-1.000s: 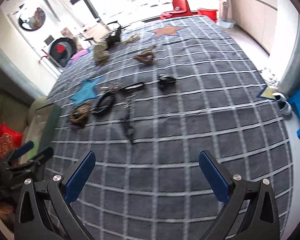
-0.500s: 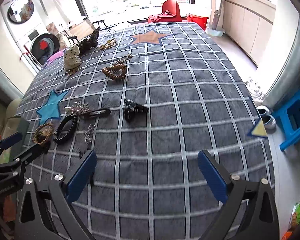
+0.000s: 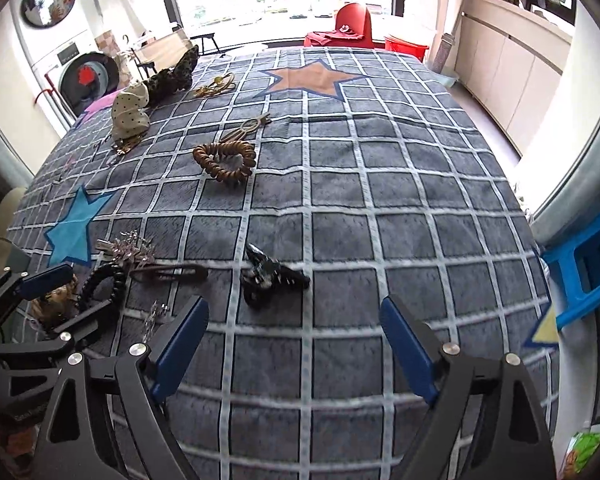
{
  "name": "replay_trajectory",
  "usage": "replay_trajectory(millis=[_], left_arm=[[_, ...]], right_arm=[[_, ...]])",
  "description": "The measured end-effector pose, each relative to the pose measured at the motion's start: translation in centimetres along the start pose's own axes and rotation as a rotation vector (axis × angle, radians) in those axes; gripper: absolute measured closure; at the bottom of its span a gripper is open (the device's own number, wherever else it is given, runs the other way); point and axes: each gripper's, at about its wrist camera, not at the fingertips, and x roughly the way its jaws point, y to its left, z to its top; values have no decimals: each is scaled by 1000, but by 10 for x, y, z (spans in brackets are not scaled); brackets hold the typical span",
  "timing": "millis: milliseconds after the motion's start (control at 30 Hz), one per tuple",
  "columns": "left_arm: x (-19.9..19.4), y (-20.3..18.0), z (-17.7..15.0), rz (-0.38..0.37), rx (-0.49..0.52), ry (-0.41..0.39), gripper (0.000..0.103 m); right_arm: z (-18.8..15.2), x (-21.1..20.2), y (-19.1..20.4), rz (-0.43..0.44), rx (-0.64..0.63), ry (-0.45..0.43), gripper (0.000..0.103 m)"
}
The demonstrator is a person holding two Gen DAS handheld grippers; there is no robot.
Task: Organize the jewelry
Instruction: 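Grasp the black coiled hair tie with the left tool while the right tool grasps the black claw clip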
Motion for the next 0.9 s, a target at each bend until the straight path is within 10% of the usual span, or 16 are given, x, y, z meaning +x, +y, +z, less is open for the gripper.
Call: replay_trajectory(millis=[167,367,900], left_arm=[[4,-4,2,-21,8,5,36],[1,-11,3,-47,21,5,69],[-53,-5,-24,-93,-34,-65,82]], right_arm=[[3,9,11,-43,-39,-6,30],[4,7,16,-45,-49,-22,63],[-21,-25,-1,64,71,-14,63]])
